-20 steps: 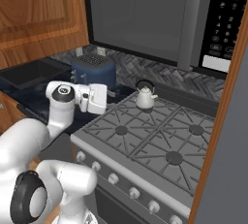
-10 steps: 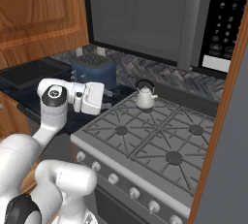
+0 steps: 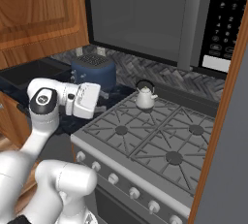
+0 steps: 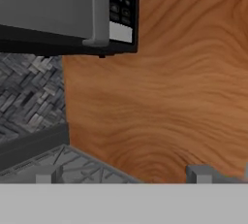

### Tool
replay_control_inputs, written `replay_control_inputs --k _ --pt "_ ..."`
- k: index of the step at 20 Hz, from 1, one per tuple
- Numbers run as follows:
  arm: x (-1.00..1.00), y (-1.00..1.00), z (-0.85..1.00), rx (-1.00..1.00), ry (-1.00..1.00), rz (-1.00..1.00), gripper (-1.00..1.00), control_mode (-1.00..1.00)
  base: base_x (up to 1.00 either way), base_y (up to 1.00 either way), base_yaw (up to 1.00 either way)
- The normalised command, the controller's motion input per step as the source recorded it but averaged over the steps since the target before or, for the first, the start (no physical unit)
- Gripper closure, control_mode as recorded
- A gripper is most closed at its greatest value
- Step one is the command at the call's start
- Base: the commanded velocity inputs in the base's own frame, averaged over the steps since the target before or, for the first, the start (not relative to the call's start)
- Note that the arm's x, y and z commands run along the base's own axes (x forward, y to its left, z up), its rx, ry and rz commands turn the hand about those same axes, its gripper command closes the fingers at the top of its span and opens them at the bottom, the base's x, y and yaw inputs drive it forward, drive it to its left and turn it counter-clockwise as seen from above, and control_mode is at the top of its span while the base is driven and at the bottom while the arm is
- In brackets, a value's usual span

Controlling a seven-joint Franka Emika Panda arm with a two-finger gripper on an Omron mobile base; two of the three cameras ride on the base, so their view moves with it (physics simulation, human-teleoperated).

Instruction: Pick the kettle from the cabinet and place it on a stove burner. Then pick the pot from the counter and place it on another stove burner. Finally, turn both burners on.

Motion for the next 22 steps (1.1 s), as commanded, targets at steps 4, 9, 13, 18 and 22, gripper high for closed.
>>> replay_control_inputs --k 4,9,13,18,22 --pt "-0.46 0.05 0.15 0.0 0.0 -0.03 -1.0 -1.0 0.0 0.0 0.0" --pt "-0.39 0.01 0.17 0.02 0.02 -0.02 -1.0 -1.0 0.0 0.0 0.0" --pt "-0.32 0.0 0.18 0.12 0.06 -0.02 -1.0 -1.0 0.0 0.0 0.0" --pt "-0.34 0.0 0.12 0.15 0.05 -0.01 -1.0 -1.0 0.0 0.0 0.0" --pt "-0.35 0.0 0.06 0.15 0.04 0.0 -1.0 -1.0 0.0 0.0 0.0"
